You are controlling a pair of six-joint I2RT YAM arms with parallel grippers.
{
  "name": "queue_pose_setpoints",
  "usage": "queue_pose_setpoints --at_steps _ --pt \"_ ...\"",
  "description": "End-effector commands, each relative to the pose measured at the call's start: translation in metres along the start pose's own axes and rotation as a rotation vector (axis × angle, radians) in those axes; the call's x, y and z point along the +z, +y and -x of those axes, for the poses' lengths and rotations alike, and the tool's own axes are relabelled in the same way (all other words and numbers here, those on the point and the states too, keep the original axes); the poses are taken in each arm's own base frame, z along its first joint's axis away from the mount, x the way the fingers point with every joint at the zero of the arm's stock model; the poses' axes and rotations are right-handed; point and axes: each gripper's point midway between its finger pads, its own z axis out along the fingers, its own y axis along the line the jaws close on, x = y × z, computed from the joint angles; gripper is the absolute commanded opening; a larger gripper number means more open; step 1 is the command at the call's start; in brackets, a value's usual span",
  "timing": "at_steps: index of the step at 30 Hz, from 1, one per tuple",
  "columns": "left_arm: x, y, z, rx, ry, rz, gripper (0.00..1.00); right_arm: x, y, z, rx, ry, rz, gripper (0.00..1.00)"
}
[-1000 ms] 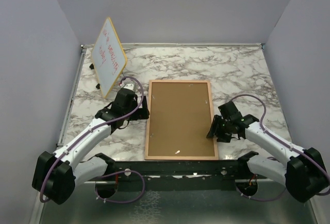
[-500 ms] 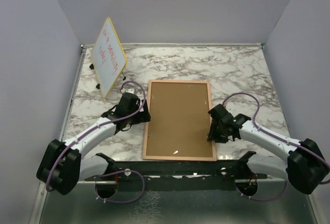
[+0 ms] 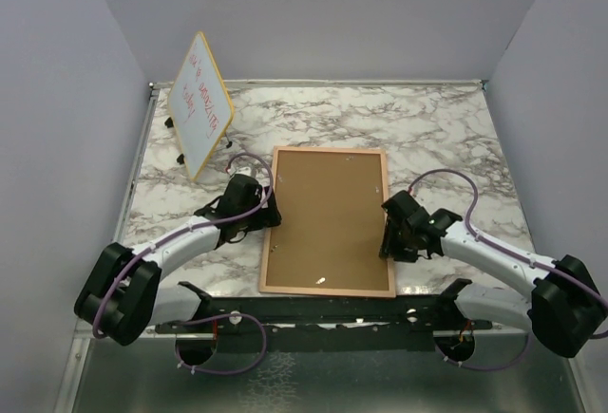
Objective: Take the photo out of the frame
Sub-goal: Turn over the photo frame at the center of the board.
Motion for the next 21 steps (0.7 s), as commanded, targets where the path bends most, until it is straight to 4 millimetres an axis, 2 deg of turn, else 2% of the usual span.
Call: queue_pose_setpoints --at_steps 1,6,12,21 --pt "0.006 0.006 -0.002 0.027 0.011 0.041 0.91 -0.011 0.011 0.014 -0.008 -0.054 0.038 0.47" --pt "0.010 0.007 0.003 0.026 -0.008 0.057 0.88 -0.022 0.018 0.021 -0.031 -0.071 0.064 0.52" --pt "0.021 0.005 -0.007 0.067 0.032 0.064 0.66 -0.030 0.019 0.025 -0.036 -0.083 0.058 0.56" --pt "0.028 0.003 -0.015 0.129 0.046 0.102 0.42 -0.050 0.033 0.033 -0.028 -0.116 0.147 0.57"
